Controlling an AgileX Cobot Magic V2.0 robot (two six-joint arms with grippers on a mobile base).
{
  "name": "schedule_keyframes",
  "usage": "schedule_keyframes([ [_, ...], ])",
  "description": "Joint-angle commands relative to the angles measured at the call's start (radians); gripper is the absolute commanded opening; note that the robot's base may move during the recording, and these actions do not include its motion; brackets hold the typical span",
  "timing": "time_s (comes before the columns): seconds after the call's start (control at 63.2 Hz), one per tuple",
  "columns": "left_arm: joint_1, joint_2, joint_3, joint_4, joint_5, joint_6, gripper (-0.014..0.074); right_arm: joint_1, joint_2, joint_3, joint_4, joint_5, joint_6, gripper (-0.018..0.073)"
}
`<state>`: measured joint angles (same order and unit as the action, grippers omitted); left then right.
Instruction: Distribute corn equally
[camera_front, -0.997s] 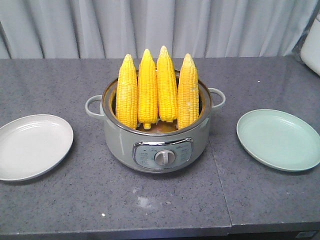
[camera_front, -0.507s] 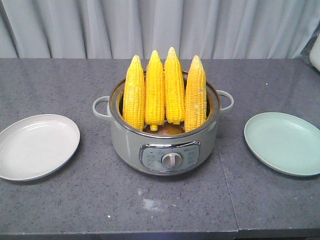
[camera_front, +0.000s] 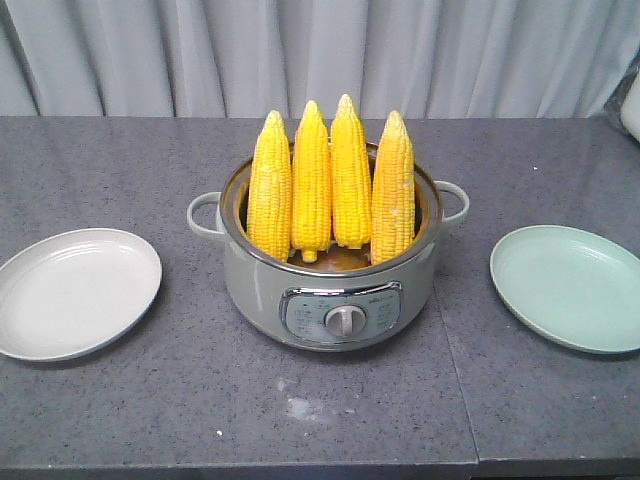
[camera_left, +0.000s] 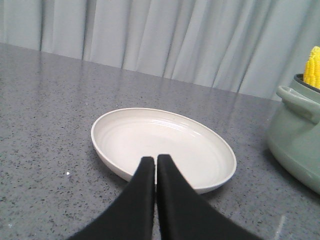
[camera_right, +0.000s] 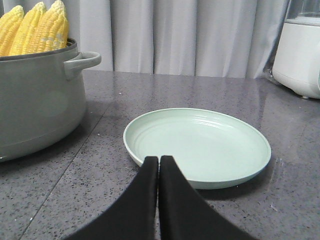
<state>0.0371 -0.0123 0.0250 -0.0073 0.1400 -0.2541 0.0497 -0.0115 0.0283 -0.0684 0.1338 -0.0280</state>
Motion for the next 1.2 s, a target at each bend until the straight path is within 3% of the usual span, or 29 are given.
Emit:
schedule_keyframes([
  [0.0, 0.000, -0.013, -0.022, -0.002, -0.071, -0.006, -0.0006, -0.004, -0.008, 0.018, -0.005, -0.075, -0.003, -0.0006],
  [1.045, 0.000, -0.013, -0.022, -0.002, -0.071, -0.006, -0.0006, -0.004, -0.008, 0.018, -0.005, -0.075, -0.003, -0.0006],
  [1.187, 0.000, -0.013, -0.022, -0.002, -0.078, -0.006, -0.0006, -0.004, -0.008, 0.018, -0.073, -0.094, -0.077, -0.0006],
])
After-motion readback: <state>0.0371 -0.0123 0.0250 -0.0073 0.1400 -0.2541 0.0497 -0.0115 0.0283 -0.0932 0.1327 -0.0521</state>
